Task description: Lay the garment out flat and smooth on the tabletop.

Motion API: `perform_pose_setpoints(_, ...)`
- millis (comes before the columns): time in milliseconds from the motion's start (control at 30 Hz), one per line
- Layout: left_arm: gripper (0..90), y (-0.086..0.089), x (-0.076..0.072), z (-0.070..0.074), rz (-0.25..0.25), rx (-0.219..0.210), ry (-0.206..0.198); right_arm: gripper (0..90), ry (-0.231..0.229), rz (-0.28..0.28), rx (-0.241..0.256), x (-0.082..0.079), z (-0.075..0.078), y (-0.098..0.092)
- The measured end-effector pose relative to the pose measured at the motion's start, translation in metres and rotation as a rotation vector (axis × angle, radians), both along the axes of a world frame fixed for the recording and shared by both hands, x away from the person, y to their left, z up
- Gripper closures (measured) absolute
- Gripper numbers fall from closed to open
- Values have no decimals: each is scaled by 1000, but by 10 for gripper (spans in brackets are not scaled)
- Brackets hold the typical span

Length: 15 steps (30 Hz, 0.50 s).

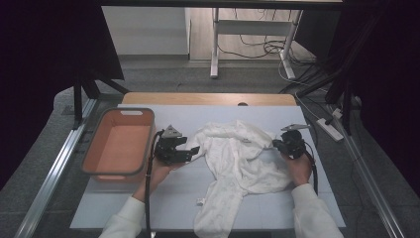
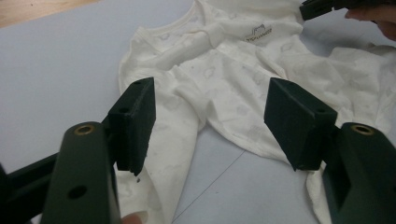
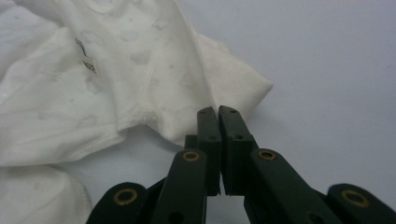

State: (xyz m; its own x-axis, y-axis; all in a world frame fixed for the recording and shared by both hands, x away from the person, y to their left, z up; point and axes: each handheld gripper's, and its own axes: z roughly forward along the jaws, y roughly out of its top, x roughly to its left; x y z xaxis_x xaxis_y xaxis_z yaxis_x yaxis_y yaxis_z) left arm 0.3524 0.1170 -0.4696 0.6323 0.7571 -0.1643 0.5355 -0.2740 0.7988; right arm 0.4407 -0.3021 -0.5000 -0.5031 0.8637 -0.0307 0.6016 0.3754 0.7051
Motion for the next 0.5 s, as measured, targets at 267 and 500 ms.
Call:
perform_pose_setpoints(267, 349, 3, 0, 1, 10, -5, -6, 881, -61, 14, 53, -12, 34, -7)
perform_pose_setpoints(500, 349, 5, 0, 2, 12, -4, -9, 881, -107, 51, 80, -24, 67, -6)
